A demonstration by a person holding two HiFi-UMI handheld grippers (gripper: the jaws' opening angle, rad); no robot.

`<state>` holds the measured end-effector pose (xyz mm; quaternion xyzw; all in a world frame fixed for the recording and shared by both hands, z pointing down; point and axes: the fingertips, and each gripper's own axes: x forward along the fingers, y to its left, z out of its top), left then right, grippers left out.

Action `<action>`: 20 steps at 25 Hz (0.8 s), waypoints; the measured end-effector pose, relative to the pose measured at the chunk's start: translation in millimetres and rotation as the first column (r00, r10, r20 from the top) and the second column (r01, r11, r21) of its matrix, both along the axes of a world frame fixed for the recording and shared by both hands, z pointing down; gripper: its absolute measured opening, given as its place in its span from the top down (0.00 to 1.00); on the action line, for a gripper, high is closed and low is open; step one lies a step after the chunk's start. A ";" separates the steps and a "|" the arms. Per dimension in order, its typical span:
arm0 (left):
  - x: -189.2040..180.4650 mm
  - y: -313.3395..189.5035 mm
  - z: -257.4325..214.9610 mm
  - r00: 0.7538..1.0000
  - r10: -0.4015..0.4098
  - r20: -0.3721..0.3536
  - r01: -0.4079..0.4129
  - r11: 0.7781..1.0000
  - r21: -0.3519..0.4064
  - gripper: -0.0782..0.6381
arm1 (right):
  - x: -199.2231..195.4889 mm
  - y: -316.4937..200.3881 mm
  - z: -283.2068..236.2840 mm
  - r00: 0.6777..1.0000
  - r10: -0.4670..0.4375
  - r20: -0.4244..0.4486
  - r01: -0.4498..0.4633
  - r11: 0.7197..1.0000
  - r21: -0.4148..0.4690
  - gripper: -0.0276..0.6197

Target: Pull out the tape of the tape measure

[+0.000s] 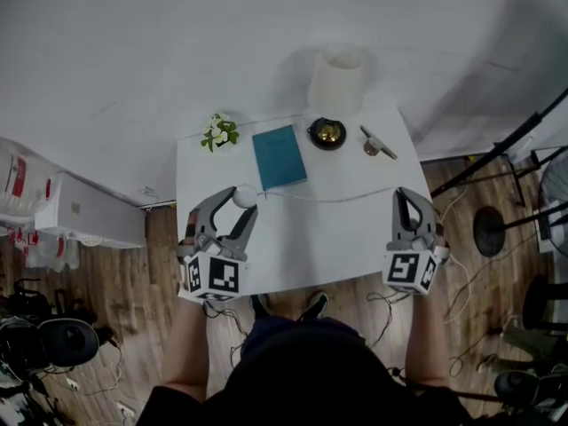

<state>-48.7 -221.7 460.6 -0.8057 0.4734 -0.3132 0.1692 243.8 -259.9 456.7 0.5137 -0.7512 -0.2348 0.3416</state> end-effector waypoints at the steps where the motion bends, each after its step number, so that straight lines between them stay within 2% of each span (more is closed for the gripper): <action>1: 0.5 -0.8 9.5 1.000 -0.011 -0.015 0.011 1.000 -0.025 0.59 | -1.6 -2.5 9.9 1.000 -0.012 -0.001 0.012 1.000 -0.016 0.94; 5: -1.4 3.5 55.2 0.991 -0.076 -0.109 0.056 0.983 -0.174 0.59 | -8.4 -8.3 51.4 0.999 -0.051 0.009 0.051 0.994 -0.094 0.94; 8: -6.7 10.7 93.8 0.975 -0.142 -0.169 0.088 0.953 -0.291 0.59 | -15.1 -7.2 86.6 0.996 -0.079 0.031 0.083 0.982 -0.170 0.94; 11: -11.6 18.4 135.4 0.963 -0.194 -0.188 0.108 0.914 -0.391 0.59 | -22.3 -5.2 128.2 0.994 -0.104 0.021 0.106 0.961 -0.257 0.94; 15: -17.9 35.1 193.4 0.947 -0.256 -0.193 0.128 0.854 -0.504 0.59 | -27.9 2.3 193.6 0.991 -0.131 -0.010 0.116 0.911 -0.395 0.94; 20: -24.6 57.4 258.7 0.936 -0.309 -0.170 0.140 0.768 -0.625 0.59 | -26.6 13.3 270.1 0.983 -0.173 -0.061 0.110 0.823 -0.558 0.94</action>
